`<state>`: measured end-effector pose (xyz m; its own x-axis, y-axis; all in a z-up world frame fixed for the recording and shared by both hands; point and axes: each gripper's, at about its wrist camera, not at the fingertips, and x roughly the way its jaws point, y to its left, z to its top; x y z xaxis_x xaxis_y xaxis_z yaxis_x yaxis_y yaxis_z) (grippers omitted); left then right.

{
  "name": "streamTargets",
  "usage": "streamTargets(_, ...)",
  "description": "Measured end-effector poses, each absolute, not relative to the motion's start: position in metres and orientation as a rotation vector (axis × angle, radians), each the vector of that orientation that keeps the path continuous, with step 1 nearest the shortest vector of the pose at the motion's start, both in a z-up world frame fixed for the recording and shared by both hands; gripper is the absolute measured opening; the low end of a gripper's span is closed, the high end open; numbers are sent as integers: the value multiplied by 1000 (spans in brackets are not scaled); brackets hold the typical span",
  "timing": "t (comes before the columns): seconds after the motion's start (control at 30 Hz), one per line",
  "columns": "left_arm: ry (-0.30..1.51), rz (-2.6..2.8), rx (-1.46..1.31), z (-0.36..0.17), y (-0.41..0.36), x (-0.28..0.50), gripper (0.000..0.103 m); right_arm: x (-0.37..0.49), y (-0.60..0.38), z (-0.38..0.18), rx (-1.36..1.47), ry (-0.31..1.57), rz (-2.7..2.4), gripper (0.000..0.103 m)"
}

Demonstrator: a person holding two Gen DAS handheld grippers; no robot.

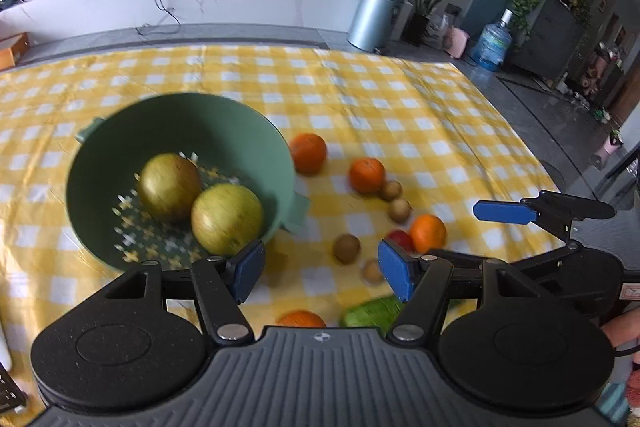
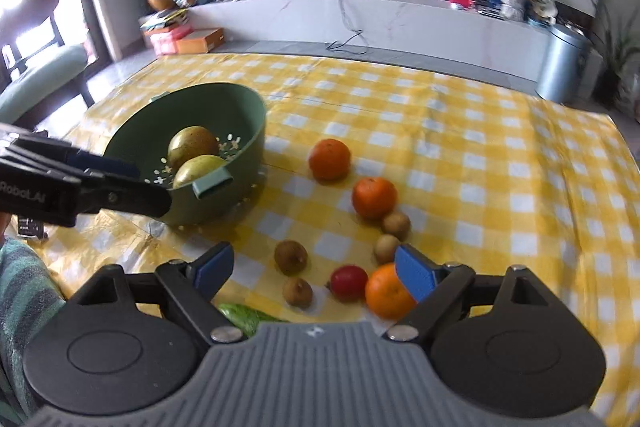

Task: Organize fruits
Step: 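Open both tools and lift them out of the colander, then grasp a tangerine with the left tool while the right tool grasps a large orange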

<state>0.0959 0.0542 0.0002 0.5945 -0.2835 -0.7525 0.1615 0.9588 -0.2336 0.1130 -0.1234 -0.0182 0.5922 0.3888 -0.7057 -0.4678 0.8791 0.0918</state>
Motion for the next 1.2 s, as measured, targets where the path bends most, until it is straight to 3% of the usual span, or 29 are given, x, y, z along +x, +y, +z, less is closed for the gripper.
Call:
streamTargets(0.37,1033,-203,-88,-45,34,79,70,97,-159,-48,-18,787,404,84)
streamTargets(0.8,989,-162,-28,-70,32,76,64,118,-168,-65,78,823,343,61)
streamTargets(1.2,1004,-154,35,-79,27,78,59,143,-161,-79,108,869,307,50)
